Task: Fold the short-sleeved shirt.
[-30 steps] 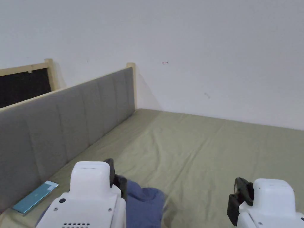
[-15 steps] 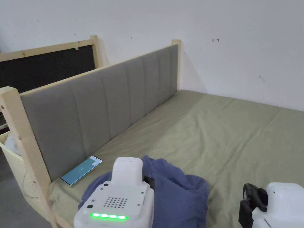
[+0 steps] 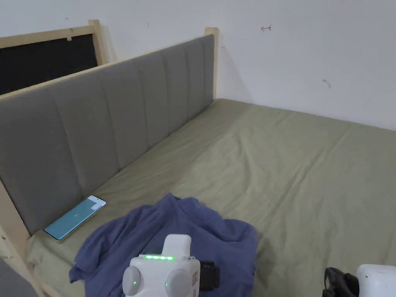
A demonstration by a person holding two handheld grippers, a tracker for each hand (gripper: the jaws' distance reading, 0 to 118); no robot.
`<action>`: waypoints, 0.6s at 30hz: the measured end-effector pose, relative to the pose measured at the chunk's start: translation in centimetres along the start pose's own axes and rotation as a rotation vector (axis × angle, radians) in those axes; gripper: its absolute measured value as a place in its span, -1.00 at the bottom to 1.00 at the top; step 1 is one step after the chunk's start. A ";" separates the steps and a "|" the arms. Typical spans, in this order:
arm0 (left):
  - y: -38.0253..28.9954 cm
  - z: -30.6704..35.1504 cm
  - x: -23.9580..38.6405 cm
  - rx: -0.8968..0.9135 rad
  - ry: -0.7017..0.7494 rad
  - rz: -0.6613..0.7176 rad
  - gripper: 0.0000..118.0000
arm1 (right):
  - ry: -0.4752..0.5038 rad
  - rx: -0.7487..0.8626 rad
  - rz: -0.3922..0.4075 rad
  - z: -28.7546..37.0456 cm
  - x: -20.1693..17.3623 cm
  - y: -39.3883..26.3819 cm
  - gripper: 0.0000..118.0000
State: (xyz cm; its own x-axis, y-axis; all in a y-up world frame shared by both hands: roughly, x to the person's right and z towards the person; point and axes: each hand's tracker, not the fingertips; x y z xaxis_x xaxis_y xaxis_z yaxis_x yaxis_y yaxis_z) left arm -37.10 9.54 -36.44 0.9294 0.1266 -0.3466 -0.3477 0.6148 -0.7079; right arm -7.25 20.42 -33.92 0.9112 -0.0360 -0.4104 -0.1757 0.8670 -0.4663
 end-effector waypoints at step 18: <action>2.1 -3.3 -0.3 -0.122 0.065 0.064 -0.99 | 0.011 -0.105 -0.055 -1.4 1.1 -1.9 -1.00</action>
State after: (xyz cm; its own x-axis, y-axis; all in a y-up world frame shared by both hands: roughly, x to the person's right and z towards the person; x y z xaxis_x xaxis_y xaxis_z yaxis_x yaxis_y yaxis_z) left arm -38.56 8.20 -39.86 0.8964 0.1098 -0.4294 -0.4220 0.5071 -0.7515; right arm -6.46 18.02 -34.55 0.9167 -0.0882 -0.3897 -0.1637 0.8067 -0.5678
